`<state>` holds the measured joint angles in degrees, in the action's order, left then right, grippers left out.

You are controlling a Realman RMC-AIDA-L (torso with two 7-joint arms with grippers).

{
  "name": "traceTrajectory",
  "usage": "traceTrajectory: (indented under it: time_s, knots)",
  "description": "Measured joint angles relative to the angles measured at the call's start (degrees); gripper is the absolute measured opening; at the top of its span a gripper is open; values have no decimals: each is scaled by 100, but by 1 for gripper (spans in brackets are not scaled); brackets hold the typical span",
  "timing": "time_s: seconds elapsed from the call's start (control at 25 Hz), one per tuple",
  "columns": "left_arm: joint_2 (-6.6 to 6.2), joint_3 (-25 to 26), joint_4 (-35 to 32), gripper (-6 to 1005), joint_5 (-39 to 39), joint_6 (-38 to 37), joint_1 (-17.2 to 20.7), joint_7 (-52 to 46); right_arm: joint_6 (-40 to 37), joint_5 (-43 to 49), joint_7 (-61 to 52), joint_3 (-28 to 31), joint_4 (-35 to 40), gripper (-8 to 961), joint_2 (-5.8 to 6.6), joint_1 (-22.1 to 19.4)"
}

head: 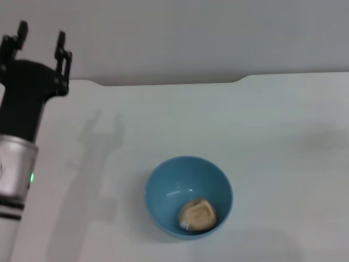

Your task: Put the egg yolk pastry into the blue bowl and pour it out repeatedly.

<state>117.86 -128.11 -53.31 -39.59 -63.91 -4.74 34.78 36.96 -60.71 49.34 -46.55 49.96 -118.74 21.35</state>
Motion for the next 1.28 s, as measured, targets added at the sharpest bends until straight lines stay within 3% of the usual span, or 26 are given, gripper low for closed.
traceTrajectory:
  time_s: [0.12, 0.36, 0.52, 0.68, 0.76, 0.8, 0.88, 1.0, 1.28]
  knots:
    - [7, -318, 1046, 524, 76, -762, -290, -959, -817, 64, 90, -654, 72, 367, -10, -47]
    - [-5, -294, 1620, 523, 91, -852, -352, -1813, -3148, 188, 299, -2731, 310, 367, -22, -318]
    - [10, -323, 2022, 523, 89, -867, -435, -2051, -5195, 637, 414, -4353, 132, 367, -53, -404]
    - [29, -340, 2131, 522, 64, -839, -466, -2085, -7683, 673, 112, -6114, -832, 368, -80, -221]
    - [40, -324, 2181, 522, 63, -836, -484, -2088, -8779, 681, -524, -7041, -1471, 368, -86, -72]
    - [54, -306, 2287, 522, 60, -836, -524, -2091, -9470, 702, -1317, -7773, -1994, 368, -87, 21]
    - [58, -301, 2339, 522, 59, -836, -546, -2092, -9837, 704, -2224, -8221, -2346, 368, -89, 35]
    - [61, -299, 2488, 522, 57, -836, -600, -2096, -9925, 704, -2993, -8419, -2602, 368, -96, 7]
    - [62, -297, 2559, 521, 55, -836, -574, -2099, -9599, 697, -5430, -8473, -3377, 367, -104, -12]
